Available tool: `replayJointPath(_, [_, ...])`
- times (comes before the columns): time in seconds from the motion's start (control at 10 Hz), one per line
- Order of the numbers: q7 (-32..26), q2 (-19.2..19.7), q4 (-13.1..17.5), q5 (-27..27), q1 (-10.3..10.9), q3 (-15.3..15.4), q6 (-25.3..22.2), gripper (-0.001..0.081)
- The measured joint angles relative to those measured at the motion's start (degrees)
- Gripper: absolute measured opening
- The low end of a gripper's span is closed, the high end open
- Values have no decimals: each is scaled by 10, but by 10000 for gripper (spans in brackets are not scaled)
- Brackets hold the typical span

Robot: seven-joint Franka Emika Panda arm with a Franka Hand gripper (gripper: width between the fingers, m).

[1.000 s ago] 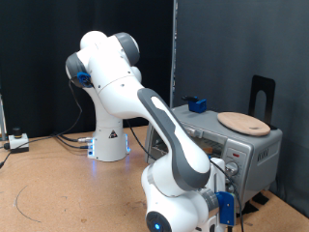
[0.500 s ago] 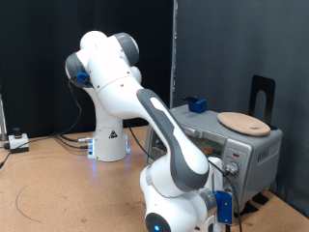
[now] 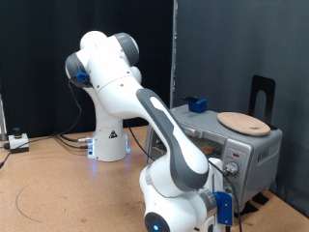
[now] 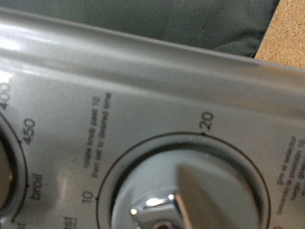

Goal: Make a piece of toast with the oven

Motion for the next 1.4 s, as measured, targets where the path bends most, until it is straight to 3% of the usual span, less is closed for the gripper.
replayJointPath(0.3, [0,0,0,0,0,-1,0,807])
replayJointPath(0.4, [0,0,0,0,0,-1,0,700])
replayJointPath(0.5, [0,0,0,0,0,-2,0,700])
replayJointPath(0.7, [0,0,0,0,0,-2,0,380])
replayJointPath(0.8, [0,0,0,0,0,-2,0,380])
replayJointPath(0.9, [0,0,0,0,0,-2,0,245])
replayJointPath(1.0, [0,0,0,1,0,-2,-1,245])
replayJointPath(1.1, [0,0,0,1,0,-2,-1,94])
replayJointPath(1.4, [14,0,0,2,-1,-2,-1,94])
